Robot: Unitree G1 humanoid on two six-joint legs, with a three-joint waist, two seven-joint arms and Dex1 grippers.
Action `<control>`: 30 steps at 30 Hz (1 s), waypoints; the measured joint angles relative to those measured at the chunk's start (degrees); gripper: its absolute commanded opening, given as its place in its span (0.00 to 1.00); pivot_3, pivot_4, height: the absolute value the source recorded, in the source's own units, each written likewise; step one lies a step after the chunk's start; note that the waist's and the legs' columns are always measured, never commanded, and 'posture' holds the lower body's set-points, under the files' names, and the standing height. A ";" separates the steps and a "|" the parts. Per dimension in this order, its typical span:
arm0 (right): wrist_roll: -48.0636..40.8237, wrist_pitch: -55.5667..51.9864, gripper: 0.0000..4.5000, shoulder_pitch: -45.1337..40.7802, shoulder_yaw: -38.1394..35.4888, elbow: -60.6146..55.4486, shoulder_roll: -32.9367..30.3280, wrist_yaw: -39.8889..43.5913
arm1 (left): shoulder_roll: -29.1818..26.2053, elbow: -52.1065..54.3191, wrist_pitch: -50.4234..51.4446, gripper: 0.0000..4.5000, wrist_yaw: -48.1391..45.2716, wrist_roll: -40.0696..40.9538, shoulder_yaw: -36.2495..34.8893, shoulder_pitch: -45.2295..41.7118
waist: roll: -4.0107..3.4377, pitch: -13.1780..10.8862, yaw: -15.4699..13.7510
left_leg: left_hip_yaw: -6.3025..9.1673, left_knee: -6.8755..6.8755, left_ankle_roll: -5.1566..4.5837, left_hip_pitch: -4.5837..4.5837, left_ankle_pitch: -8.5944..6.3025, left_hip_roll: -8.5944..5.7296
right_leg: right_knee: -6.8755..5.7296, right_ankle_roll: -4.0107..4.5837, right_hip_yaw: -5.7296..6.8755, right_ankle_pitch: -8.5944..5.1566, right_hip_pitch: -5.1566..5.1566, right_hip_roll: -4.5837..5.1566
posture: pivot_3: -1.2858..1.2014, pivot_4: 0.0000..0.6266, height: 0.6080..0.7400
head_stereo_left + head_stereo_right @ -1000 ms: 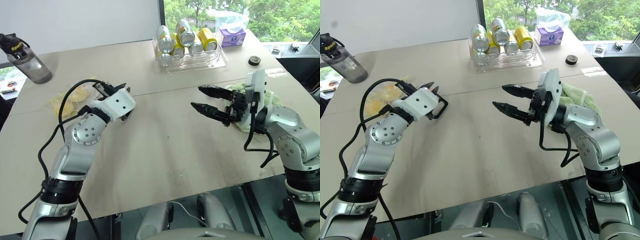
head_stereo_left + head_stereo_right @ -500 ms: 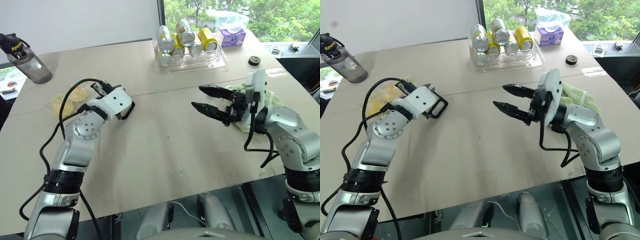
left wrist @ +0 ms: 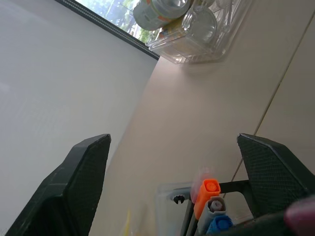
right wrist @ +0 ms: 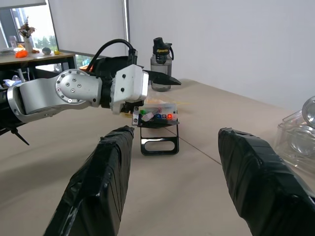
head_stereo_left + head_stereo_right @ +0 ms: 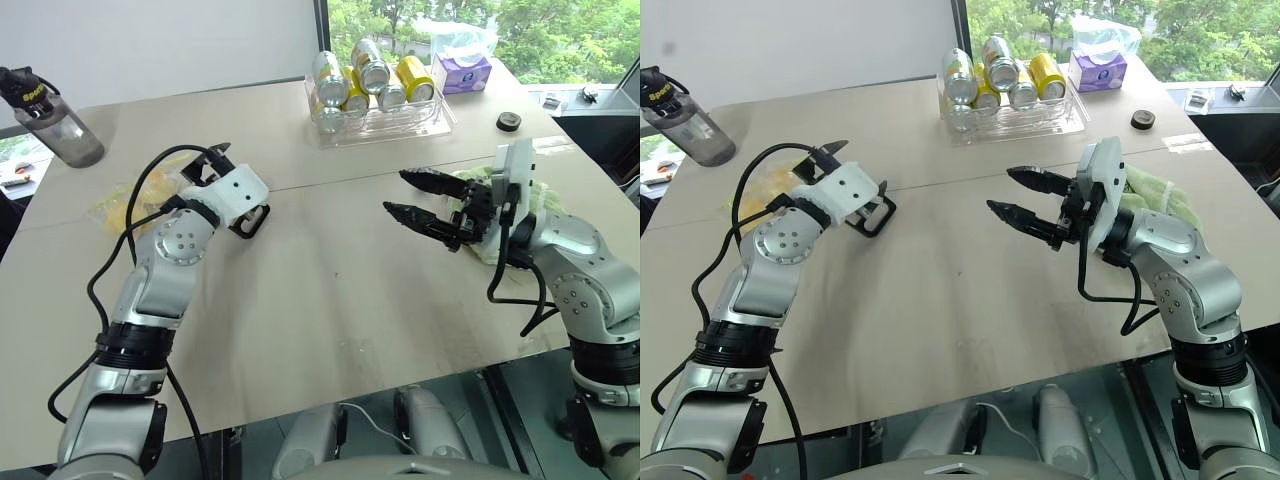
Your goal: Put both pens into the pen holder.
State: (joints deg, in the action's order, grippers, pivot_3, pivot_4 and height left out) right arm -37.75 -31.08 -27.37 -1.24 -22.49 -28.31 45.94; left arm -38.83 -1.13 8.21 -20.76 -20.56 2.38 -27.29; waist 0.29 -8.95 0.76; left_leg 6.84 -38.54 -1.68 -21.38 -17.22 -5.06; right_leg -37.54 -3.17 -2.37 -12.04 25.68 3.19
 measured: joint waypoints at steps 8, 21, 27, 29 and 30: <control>-0.01 0.00 0.66 0.10 0.12 0.00 -0.01 -0.05 | 0.96 -2.05 1.39 0.97 1.27 0.49 -0.65 -1.85 | 0.01 0.00 0.00 | 0.01 -0.06 0.00 -0.01 0.00 0.00 | -0.05 0.00 0.02 0.00 0.00 0.00 | 0.52 0.24 0.99; 0.05 0.12 0.66 1.91 0.05 0.11 -1.77 0.38 | 4.23 2.27 -0.87 0.97 -1.19 10.83 -4.78 0.24 | 0.02 0.01 -0.01 | 0.06 -0.16 0.00 -0.12 0.00 0.00 | -0.04 0.00 0.05 0.00 0.03 0.02 | 0.52 0.24 0.99; 2.20 3.16 0.66 3.96 -0.49 2.64 -4.71 3.17 | 7.33 15.28 1.03 0.97 -7.28 23.53 -7.40 5.70 | 0.03 0.02 -0.03 | 0.08 -0.44 -0.09 -0.25 -0.06 -0.01 | -0.08 -0.01 0.09 0.01 0.01 0.04 | 0.52 0.24 0.99; 3.96 5.14 0.66 5.27 -0.44 4.78 -5.59 4.61 | 8.50 20.53 4.64 0.97 -9.48 28.13 -6.83 10.50 | 0.03 0.02 0.09 | 0.05 -0.46 -0.10 -0.24 -0.07 0.00 | -0.08 -0.01 0.06 0.01 0.00 0.03 | 0.52 0.24 0.99; 4.78 6.02 0.66 6.06 -0.39 5.96 -6.06 5.45 | 8.96 23.07 7.05 0.97 -10.53 30.45 -6.31 13.73 | 0.03 0.02 0.20 | 0.04 -0.45 -0.11 -0.23 -0.07 0.00 | -0.09 -0.01 0.05 0.01 0.01 0.03 | 0.52 0.24 0.99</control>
State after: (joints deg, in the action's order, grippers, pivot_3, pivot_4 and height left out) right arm -32.97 -25.06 -21.31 -1.63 -16.54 -34.37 51.39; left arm -29.87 21.95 15.26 -31.28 9.89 -3.93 -13.57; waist 0.31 -8.93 0.96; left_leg 6.88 -39.00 -1.79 -21.62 -17.29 -5.06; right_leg -37.63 -3.18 -2.32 -12.03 25.69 3.22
